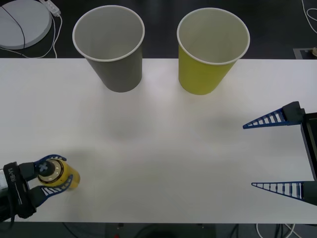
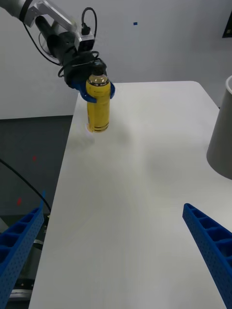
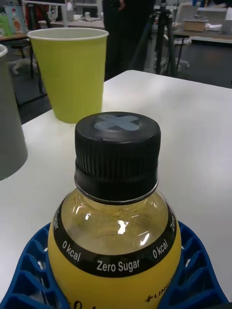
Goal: Put the can into the green bin and the plastic bottle into the gray bin
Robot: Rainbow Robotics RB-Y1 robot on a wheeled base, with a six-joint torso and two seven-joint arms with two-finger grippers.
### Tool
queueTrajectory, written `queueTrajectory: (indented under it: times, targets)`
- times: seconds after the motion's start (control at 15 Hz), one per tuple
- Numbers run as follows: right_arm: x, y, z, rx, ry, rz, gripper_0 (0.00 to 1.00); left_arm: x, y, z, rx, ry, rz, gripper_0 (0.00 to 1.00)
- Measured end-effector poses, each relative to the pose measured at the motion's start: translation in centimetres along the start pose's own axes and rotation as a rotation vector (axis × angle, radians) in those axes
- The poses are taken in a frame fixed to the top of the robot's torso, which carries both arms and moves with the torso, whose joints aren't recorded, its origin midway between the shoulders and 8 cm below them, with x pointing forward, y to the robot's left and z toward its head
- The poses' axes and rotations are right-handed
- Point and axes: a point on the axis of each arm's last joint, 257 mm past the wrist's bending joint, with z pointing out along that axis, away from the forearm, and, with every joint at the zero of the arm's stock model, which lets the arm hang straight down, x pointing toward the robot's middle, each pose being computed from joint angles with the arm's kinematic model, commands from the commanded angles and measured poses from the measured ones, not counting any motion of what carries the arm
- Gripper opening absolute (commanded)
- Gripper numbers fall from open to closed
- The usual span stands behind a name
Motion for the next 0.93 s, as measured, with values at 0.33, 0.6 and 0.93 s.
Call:
queueTrajectory:
  times: [0.33, 0.6, 0.93]
  targets:
    - [0.0, 0.0, 0.0, 0.000, 0.000, 0.000, 1.00, 0.0, 3.2, -0.4, -0.108, 0.016, -0.032, 0.00]
    - [0.0, 0.0, 0.0, 0.000, 0.000, 0.000, 1.00, -0.1, 4.7, -1.5, -0.144, 0.041, -0.043, 0.00]
    - [0.0, 0.0, 0.0, 0.000, 0.000, 0.000, 1.00, -1.3, 6.3, -2.3, -0.198, 0.076, -0.085, 0.00]
